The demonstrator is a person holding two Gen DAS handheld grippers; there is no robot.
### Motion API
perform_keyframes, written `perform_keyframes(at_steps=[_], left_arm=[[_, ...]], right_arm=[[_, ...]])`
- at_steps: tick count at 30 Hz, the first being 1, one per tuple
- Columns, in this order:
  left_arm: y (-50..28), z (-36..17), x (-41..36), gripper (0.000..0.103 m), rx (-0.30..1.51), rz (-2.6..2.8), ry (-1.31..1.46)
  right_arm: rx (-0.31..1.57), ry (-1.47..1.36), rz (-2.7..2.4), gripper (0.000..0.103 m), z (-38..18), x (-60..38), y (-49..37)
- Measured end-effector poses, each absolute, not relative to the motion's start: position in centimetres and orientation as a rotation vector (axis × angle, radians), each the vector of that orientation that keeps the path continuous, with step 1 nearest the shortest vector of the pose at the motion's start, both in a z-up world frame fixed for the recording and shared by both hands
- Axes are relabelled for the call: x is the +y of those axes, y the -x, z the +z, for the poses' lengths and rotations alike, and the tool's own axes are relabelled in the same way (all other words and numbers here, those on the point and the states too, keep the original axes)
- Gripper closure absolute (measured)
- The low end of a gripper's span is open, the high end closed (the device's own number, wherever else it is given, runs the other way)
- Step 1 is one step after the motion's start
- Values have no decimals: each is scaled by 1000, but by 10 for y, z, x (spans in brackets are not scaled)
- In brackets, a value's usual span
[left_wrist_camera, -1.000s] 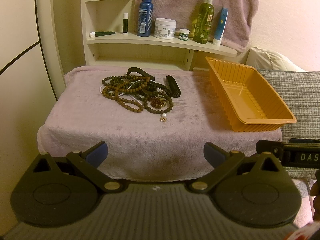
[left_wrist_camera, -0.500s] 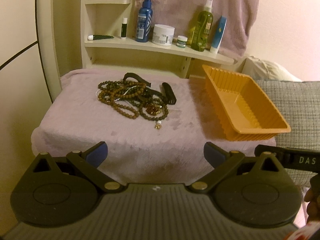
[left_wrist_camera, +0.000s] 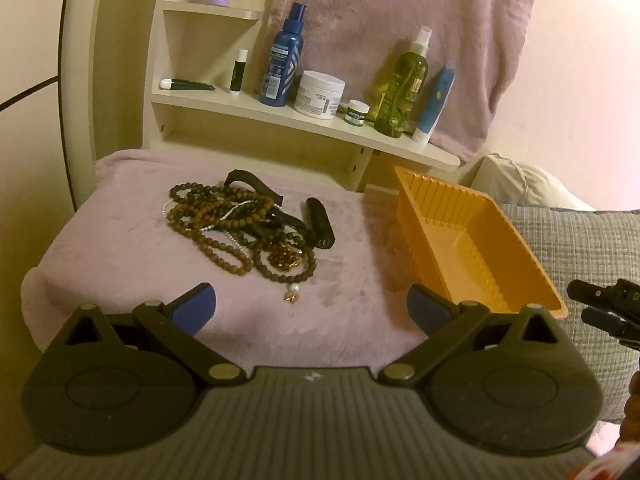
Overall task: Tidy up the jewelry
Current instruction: 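Grasp the rim of the orange tray with the right gripper, then hold the orange tray tilted with the right gripper while the left gripper approaches the bead pile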
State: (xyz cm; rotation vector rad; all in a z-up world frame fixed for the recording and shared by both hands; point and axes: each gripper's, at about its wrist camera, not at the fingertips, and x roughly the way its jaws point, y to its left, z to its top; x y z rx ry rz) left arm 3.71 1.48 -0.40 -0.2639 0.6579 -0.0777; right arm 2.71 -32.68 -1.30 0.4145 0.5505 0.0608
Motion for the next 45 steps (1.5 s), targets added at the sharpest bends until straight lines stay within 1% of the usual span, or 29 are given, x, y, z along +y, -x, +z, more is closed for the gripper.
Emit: perform_keyframes(at_steps=[3, 8, 11, 13, 18, 23, 24, 30, 35, 39, 45], left_arm=[[-43, -8, 14, 2, 659, -75, 281], [-54, -13, 6, 2, 673, -74, 284], [-60, -16, 0, 2, 684, -78, 265], [-63, -18, -4, 2, 691, -80, 262], [-71, -22, -11, 2, 714, -86, 244], [-77, -27, -16, 2, 738, -98, 241], [-77, -27, -17, 2, 739, -100, 240], [-81, -30, -18, 2, 748, -98, 232], [-83, -33, -16, 2, 741, -99, 206], [-86, -38, -13, 2, 736, -103, 168], [-96, -50, -6, 11, 735, -93, 94]], right_arm=[[541, -404, 24, 37, -16, -344, -38], [543, -392, -21, 47, -28, -368, -55], [565, -398, -37, 56, -40, -380, -68], [590, -397, -45, 68, -50, -384, -76], [627, -458, -26, 76, -70, -391, -92], [637, -535, -8, 80, -82, -399, -101], [642, -549, -4, 83, -84, -400, -103], [649, -576, 5, 92, -89, -401, -109], [648, -543, -11, 93, -83, -395, -114], [634, -464, -19, 93, -73, -388, -110], [601, -331, -38, 94, -53, -367, -108]])
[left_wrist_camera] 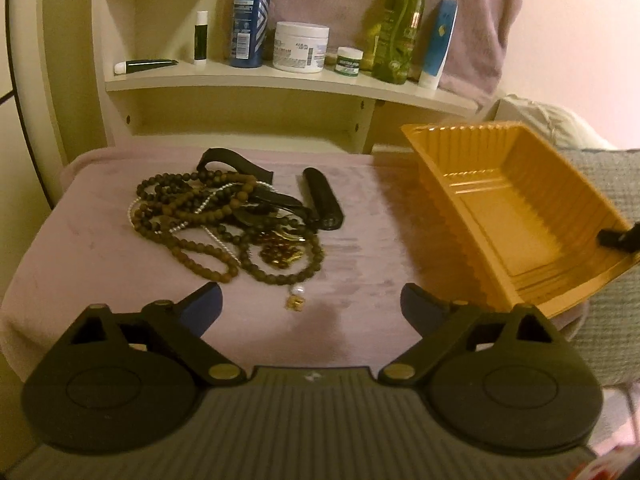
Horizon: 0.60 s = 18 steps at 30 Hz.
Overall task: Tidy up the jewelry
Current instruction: 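Hold the orange tray tilted with the right gripper while the left gripper approaches the bead pile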
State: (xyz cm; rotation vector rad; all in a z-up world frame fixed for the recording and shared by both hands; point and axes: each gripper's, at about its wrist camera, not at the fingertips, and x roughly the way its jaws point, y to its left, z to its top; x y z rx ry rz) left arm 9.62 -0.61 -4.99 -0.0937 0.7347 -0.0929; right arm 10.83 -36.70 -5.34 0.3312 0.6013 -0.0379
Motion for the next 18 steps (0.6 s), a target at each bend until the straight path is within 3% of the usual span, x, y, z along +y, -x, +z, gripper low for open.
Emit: perform_keyframes(at_steps=[6, 8, 10, 15, 18], left_arm=[[-112, -67, -7, 31, 759, -107, 4], [-115, -73, -9, 53, 763, -108, -26], [-119, -78, -10, 65, 769, -104, -40], [-123, -82, -11, 73, 761, -113, -56], [-124, -81, -16, 86, 756, -111, -88]], right_arm=[[587, -232, -49, 94, -43, -348, -107], [588, -214, -53, 94, -41, -344, -109], [590, -198, -56, 94, -41, -341, -110], [593, -171, -58, 94, -39, -338, -108], [591, -155, -60, 94, -39, -336, -108]])
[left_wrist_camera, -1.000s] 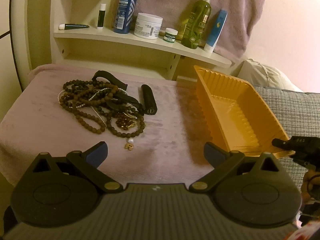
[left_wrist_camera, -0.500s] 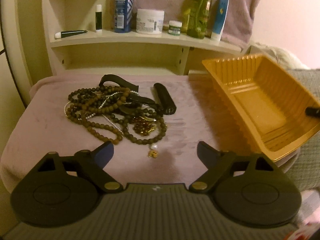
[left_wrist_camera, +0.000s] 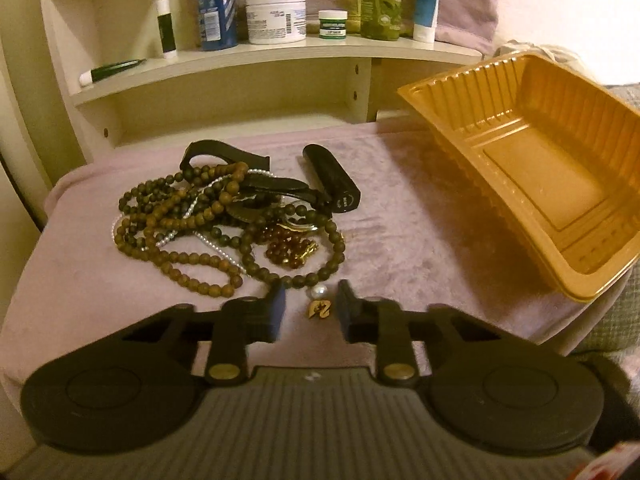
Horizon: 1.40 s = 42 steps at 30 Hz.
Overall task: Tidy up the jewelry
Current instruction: 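Hold the orange tray tilted with the right gripper while the left gripper approaches the bead pile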
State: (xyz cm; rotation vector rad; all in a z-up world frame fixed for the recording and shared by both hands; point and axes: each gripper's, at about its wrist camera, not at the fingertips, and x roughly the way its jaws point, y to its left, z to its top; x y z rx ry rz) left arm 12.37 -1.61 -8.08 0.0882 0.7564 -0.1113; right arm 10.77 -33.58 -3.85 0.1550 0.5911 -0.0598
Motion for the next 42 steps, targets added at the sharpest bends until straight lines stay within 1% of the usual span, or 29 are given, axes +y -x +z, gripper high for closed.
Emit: perform_keyframes(at_steps=[2, 9, 16, 21, 26, 31, 33, 34, 35, 42], left_arm=[[-124, -81, -19, 94, 757, -109, -112], [-119, -73, -21, 94, 743, -112, -118], [-119, -38, -32, 94, 688, -205, -35], [-124, -17, -63, 94, 643, -332, -2], [-128, -19, -97, 94, 642, -424, -18], [-125, -28, -113, 94, 668, -472, -12], [-126, -31, -115, 92, 680, -472, -4], [-125, -31, -115, 81, 685, -469, -5], [-123, -31, -114, 75, 682, -465, -5], [-110, -27, -85, 74, 644, -358, -36]], right_arm=[[590, -146, -58, 94, -38, -335, -108], [587, -134, -49, 94, -37, -336, -109], [572, -118, -40, 96, -35, -335, -108], [564, -120, -36, 96, -34, -335, -108], [565, -128, -37, 96, -34, -335, -106], [568, -138, -39, 96, -35, -335, -104], [567, -141, -41, 96, -35, -334, -104], [567, -142, -42, 96, -35, -334, -103], [567, -144, -44, 96, -35, -333, -103], [567, -149, -45, 96, -35, -333, -103]])
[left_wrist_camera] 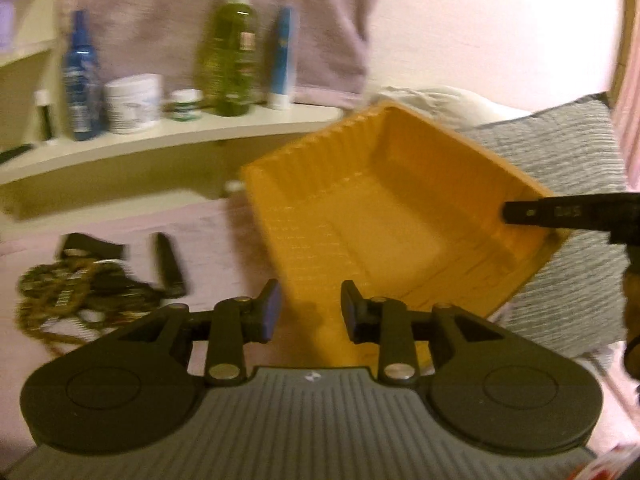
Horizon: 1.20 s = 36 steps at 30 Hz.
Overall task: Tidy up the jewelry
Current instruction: 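Hold the orange tray tilted with the right gripper while the left gripper approaches the bead pile, then grasp a dark bead strand from the pile with the left gripper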
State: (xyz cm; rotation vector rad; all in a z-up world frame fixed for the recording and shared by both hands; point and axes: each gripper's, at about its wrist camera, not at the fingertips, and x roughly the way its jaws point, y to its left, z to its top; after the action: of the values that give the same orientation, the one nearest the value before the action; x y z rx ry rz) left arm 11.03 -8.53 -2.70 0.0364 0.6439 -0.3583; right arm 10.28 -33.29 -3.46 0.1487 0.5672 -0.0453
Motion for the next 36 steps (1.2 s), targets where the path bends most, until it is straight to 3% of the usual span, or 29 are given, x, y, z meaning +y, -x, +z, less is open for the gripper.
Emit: perform_keyframes(at_steps=[15, 33, 36], left_arm=[[-113, -47, 21, 74, 651, -14, -50], [-157, -69, 12, 74, 662, -58, -285], [-163, -71, 12, 81, 658, -67, -303]], right_arm=[[569, -136, -53, 96, -33, -331, -106], [574, -120, -47, 96, -36, -334, -110], [574, -119, -46, 96, -36, -335, -110]])
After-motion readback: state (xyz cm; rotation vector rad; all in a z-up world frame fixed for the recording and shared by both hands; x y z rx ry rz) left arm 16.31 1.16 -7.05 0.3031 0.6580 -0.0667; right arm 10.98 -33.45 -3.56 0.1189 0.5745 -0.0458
